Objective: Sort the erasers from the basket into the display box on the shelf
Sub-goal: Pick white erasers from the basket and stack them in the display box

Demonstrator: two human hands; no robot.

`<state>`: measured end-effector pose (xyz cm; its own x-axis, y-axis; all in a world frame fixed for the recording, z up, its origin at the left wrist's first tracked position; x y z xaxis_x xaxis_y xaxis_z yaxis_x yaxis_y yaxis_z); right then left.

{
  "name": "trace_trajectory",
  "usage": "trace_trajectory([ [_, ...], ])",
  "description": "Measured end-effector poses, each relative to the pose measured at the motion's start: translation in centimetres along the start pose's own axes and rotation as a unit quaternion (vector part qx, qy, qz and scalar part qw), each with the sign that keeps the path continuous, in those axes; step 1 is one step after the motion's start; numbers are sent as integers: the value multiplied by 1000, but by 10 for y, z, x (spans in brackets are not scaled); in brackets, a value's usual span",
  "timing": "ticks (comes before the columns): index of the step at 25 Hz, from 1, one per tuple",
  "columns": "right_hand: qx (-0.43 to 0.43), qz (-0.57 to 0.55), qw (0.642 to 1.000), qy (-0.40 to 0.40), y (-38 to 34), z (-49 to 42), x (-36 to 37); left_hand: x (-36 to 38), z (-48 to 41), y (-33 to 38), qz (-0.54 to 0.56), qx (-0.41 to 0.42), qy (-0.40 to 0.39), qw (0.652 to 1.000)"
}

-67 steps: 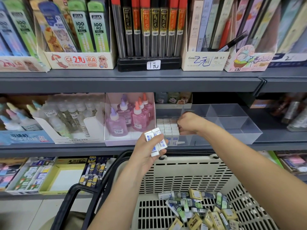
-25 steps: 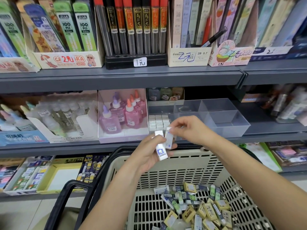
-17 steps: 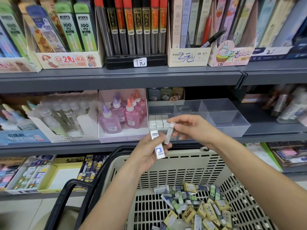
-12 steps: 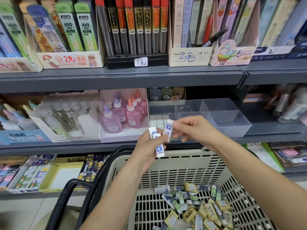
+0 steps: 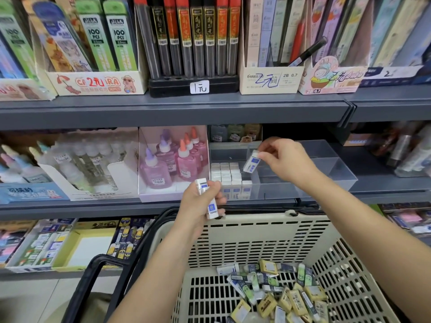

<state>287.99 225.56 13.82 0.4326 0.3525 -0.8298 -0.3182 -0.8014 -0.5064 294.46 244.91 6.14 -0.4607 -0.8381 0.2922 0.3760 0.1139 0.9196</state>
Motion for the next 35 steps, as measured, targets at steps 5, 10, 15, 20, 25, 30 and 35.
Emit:
trace_trajectory([
  [5,-16,39,994,-96,7,2,33,2,0,-1,55,-58,3,997],
  [10,-13,60,987,-147,13,3,49,6,-1,0,78,-55,-25,995],
  [15,-62,50,996,-48,7,13,41,9,3,0,137,-69,-53,987],
  [20,-124,-77,988,-58,-18,47,41,14,7,3,101,-65,-81,989],
  [25,-113,-52,989,-78,-22,49,37,20,10,3,56,-64,-90,992],
  [30,-89,-27,992,-89,-17,51,31,17,11,5,98,-39,-68,992],
  [35,-117,53,984,-127,-30,54,35,25,8,12,-209,56,-24,976],
])
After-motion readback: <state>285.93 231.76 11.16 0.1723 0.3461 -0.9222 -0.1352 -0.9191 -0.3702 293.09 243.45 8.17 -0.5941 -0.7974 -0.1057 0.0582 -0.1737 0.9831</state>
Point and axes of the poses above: each hand's wrist, its own z-axis away from the middle knuckle, its own x-axis out of the palm, y = z × x, the point moved 2 cm from there along -z, towards the middle knuckle
